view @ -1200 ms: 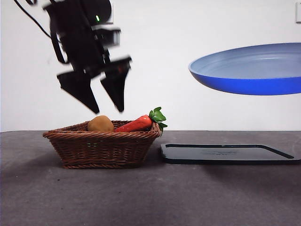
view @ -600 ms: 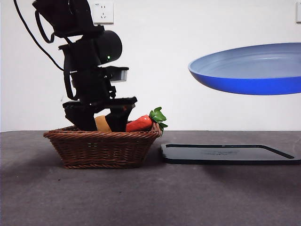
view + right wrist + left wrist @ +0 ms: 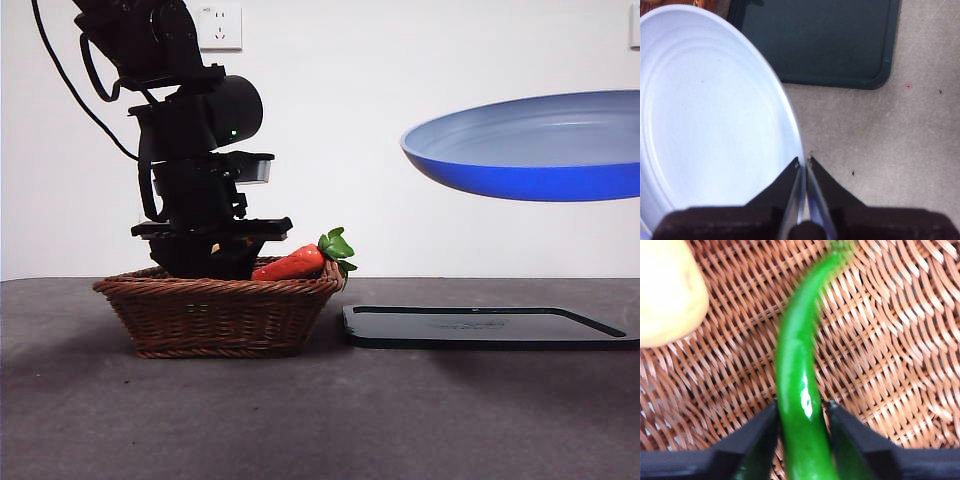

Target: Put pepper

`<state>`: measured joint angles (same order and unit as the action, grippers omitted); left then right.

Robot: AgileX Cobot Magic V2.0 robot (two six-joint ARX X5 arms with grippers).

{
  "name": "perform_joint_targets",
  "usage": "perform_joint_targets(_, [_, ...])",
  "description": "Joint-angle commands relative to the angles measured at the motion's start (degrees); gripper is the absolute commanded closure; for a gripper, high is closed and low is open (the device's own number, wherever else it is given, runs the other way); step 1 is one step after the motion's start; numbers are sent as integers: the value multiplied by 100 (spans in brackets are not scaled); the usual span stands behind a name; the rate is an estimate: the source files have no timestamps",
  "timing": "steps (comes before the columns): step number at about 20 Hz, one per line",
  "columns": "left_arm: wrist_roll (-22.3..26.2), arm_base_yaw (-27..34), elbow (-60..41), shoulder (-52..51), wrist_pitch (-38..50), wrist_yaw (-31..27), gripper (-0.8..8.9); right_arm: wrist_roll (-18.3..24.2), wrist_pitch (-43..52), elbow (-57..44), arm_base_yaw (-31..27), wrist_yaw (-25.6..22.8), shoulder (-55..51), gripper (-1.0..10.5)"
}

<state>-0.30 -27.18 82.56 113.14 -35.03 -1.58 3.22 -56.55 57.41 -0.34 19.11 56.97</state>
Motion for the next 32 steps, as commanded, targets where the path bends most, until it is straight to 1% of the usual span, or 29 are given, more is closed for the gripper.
perform_joint_targets(1, [-122, -46, 111, 70, 11, 4, 679, -15, 81, 105, 2, 46, 24, 944])
perform_joint_targets(6, [-127, -44, 114, -286, -107, 7, 679, -17, 90, 105, 2, 46, 26, 944])
perform_joint_targets(11, [-229, -61, 114, -1095, -315, 85, 679, -136, 192, 105, 2, 46, 293, 944])
perform_joint_targets(14, [-448, -160, 114, -1687, -439, 664, 679, -345, 374, 105, 61, 63, 804, 944])
perform_joint_targets(15, [-470, -223, 114, -1864, -455, 846, 679, -474, 490, 105, 142, 151, 1019, 944])
perform_joint_targets(17, [-538, -435, 114, -2098, -474, 1257, 679, -820, 758, 105, 328, 485, 1482, 944])
perform_joint_targets(18, [-570, -570, 114, -2120, -492, 1394, 679, -970, 894, 105, 439, 498, 1696, 944])
perform_joint_targets(19, [-566, -763, 114, -2116, -590, 1416, 679, -1198, 1108, 105, 649, 501, 1989, 944])
perform_joint_targets(22, [-487, -1117, 111, -1954, -737, 1359, 679, -1558, 1353, 105, 1003, 498, 2369, 944])
perform_joint_targets(23, [-433, -1244, 111, -1867, -719, 1353, 679, -1617, 1390, 105, 1084, 498, 2444, 944])
perform_joint_targets(24, [-417, -1338, 111, -1777, -691, 1314, 679, -1674, 1429, 105, 1196, 498, 2479, 944])
perform_joint_targets(26, [-396, -1504, 111, -1545, -647, 1034, 679, -1766, 1510, 105, 1353, 496, 2479, 944])
perform_joint_targets(28, [-306, -1609, 111, -1279, -656, 870, 679, -1797, 1493, 105, 1370, 494, 2479, 944])
perform_joint_targets(32, [-308, -1687, 111, -1001, -439, 852, 679, -1792, 1443, 105, 1370, 498, 2479, 944])
